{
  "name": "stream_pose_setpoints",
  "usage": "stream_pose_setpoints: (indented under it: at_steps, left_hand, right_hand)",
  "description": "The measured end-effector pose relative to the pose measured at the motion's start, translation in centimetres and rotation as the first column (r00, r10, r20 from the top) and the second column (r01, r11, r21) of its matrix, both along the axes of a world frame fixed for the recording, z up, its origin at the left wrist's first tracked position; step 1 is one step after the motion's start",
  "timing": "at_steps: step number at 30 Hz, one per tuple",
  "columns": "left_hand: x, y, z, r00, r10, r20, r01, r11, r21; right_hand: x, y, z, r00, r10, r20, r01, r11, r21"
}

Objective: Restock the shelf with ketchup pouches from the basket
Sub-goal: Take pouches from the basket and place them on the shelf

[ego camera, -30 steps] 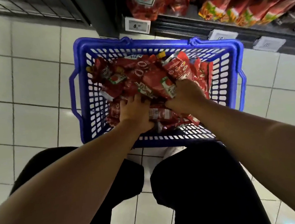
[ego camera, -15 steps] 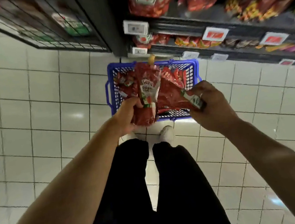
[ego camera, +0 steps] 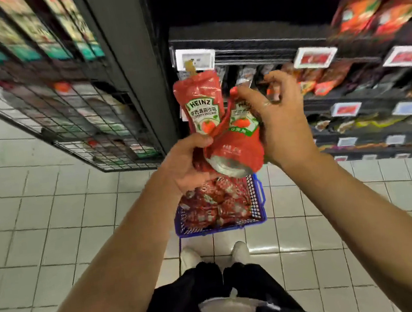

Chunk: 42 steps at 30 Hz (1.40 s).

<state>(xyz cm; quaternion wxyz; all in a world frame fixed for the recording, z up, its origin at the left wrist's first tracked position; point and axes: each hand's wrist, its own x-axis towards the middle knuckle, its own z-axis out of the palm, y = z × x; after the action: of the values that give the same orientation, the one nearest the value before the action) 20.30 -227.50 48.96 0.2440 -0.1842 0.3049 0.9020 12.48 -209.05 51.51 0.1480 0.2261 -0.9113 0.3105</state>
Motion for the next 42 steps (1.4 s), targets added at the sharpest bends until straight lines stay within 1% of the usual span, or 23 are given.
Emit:
stream_pose_setpoints:
  at_steps: [1, 4, 6, 7, 8, 9, 10, 11, 12, 13, 14, 15, 17, 19, 23, 25, 27, 29, 31, 34, 36, 39, 42]
  left_hand:
    - [-0.1, 0.1, 0.8, 0.999, 0.016, -0.029, -0.015, 1.0, 0.023]
    - [-0.7, 0.5, 2.8, 0.996, 0.067, -0.06, -0.066, 0.997, 0.029]
    - [-1.2, 0.8, 3.9, 0.991, 0.096, -0.089, -0.095, 0.995, 0.016]
    - [-1.5, 1.0, 4.5, 0.988, 0.105, -0.11, -0.103, 0.994, 0.022]
    - [-1.8, 1.1, 5.1, 0.985, 0.109, -0.133, -0.105, 0.994, 0.036]
    - [-2.1, 1.2, 5.6, 0.981, 0.11, -0.16, -0.103, 0.993, 0.051]
    - [-2.5, 1.2, 6.3, 0.976, 0.105, -0.192, -0.097, 0.994, 0.051]
    - [-2.7, 1.2, 7.0, 0.972, 0.095, -0.216, -0.09, 0.995, 0.033]
    - [-3.0, 1.3, 7.8, 0.967, 0.077, -0.242, -0.081, 0.997, -0.006]
    - [-3.5, 1.3, 8.5, 0.961, 0.055, -0.273, -0.074, 0.995, -0.06]
    - [-3.8, 1.2, 9.2, 0.952, 0.033, -0.305, -0.07, 0.991, -0.111]
    - [-4.3, 1.3, 10.0, 0.943, 0.015, -0.332, -0.071, 0.985, -0.157]
    - [-5.1, 1.6, 11.6, 0.935, -0.004, -0.356, -0.081, 0.971, -0.224]
    - [-6.1, 2.1, 13.1, 0.926, -0.006, -0.377, -0.102, 0.959, -0.265]
    - [-8.6, 3.6, 16.1, 0.902, 0.073, -0.425, -0.24, 0.904, -0.354]
    - [-9.8, 4.0, 17.6, 0.875, 0.062, -0.48, -0.279, 0.874, -0.397]
    - [-11.0, 4.5, 18.9, 0.86, 0.062, -0.506, -0.315, 0.845, -0.432]
    - [-12.0, 4.8, 19.9, 0.864, 0.102, -0.494, -0.359, 0.812, -0.46]
    - [-13.1, 5.3, 20.6, 0.857, 0.161, -0.49, -0.403, 0.802, -0.442]
    - [-14.5, 5.7, 21.7, 0.833, 0.167, -0.527, -0.428, 0.798, -0.424]
    - [-15.7, 5.6, 22.5, 0.819, 0.165, -0.55, -0.462, 0.757, -0.462]
    - [-17.4, 5.4, 23.9, 0.785, 0.181, -0.592, -0.534, 0.682, -0.499]
    - [-19.7, 4.3, 25.2, 0.768, 0.17, -0.618, -0.573, 0.615, -0.542]
  right_hand:
    - [0.4, 0.2, 1.0, 1.0, 0.014, 0.026, -0.015, 1.0, 0.018]
    - [1.5, 0.7, 4.0, 0.979, 0.079, 0.185, -0.088, 0.995, 0.037]
    - [1.9, 1.0, 5.6, 0.946, 0.114, 0.304, -0.051, 0.977, -0.206]
    - [2.1, 1.1, 6.1, 0.942, 0.107, 0.317, -0.003, 0.95, -0.313]
    - [2.3, 1.2, 6.7, 0.922, 0.08, 0.38, 0.091, 0.907, -0.412]
    - [2.5, 1.1, 7.4, 0.876, 0.076, 0.476, 0.199, 0.843, -0.5]
    - [2.6, 1.1, 8.1, 0.815, 0.123, 0.567, 0.299, 0.748, -0.593]
    - [2.6, 1.1, 8.7, 0.744, 0.218, 0.632, 0.39, 0.626, -0.675]
    - [2.6, 1.3, 9.4, 0.684, 0.343, 0.644, 0.442, 0.508, -0.74]
    - [2.4, 1.5, 10.0, 0.634, 0.447, 0.631, 0.473, 0.422, -0.773]
    - [2.3, 1.7, 10.4, 0.587, 0.52, 0.621, 0.499, 0.371, -0.783]
    - [1.9, 1.9, 11.0, 0.547, 0.566, 0.617, 0.511, 0.357, -0.782]
    - [1.1, 2.2, 11.7, 0.512, 0.605, 0.61, 0.464, 0.403, -0.789]
    - [-0.2, 2.7, 12.3, 0.548, 0.583, 0.6, 0.401, 0.446, -0.8]
    - [-4.1, 4.9, 14.6, 0.614, 0.574, 0.542, 0.356, 0.411, -0.839]
    - [-6.0, 6.0, 15.9, 0.626, 0.595, 0.503, 0.306, 0.406, -0.861]
    - [-8.0, 7.2, 16.8, 0.616, 0.613, 0.495, 0.272, 0.424, -0.864]
    - [-9.5, 8.2, 17.5, 0.596, 0.633, 0.494, 0.22, 0.463, -0.859]
    - [-10.9, 8.9, 18.1, 0.564, 0.67, 0.483, 0.171, 0.477, -0.862]
    - [-12.9, 9.3, 18.7, 0.508, 0.729, 0.459, 0.149, 0.45, -0.88]
    - [-14.3, 9.2, 19.2, 0.486, 0.756, 0.439, 0.169, 0.411, -0.896]
    - [-15.9, 8.6, 20.6, 0.496, 0.753, 0.433, 0.191, 0.391, -0.9]
    - [-17.0, 8.0, 21.8, 0.532, 0.723, 0.441, 0.162, 0.424, -0.891]
